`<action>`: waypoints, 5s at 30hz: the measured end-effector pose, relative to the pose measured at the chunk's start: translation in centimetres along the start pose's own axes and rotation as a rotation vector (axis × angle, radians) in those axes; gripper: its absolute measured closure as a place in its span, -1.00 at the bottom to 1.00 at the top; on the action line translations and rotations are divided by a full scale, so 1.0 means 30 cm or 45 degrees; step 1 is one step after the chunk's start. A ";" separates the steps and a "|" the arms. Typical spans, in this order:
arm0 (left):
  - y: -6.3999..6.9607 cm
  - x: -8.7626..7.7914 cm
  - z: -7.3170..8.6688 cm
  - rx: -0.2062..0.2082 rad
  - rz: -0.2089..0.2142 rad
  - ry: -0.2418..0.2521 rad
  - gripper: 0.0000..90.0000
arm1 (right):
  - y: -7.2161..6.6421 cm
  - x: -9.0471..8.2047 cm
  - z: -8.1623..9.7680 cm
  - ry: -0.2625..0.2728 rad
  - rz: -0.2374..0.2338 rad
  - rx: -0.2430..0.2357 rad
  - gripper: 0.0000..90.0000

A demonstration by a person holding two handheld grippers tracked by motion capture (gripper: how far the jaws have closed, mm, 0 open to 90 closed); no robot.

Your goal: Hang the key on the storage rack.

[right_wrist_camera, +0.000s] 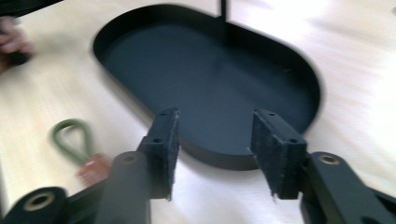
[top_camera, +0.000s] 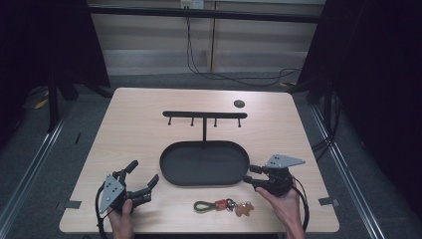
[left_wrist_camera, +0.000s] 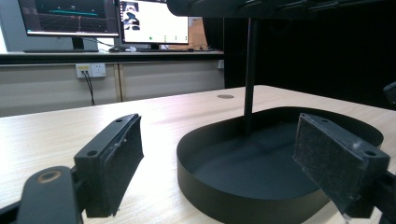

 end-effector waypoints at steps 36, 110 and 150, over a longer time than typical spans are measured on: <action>0.000 0.000 0.000 0.000 0.000 0.000 -0.65 | -0.190 0.139 -0.134 -0.600 -0.317 -0.290 0.21; -0.001 -0.001 0.000 0.004 0.006 -0.002 -0.66 | -0.283 0.330 -0.192 -0.934 -0.355 -0.538 0.91; -0.001 0.000 0.000 0.002 0.007 0.000 -0.66 | -0.209 0.152 -0.342 -0.807 -0.366 -0.490 0.91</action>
Point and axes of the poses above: each handheld gripper's, and its own axes: x roughly forward along the jaws, z roughly out of its underside, y roughly to its right, the point moved 2 cm from there along x, roughly forward along the jaws, and after that the axes turned 8 degrees about -y, right-handed, at the moved point
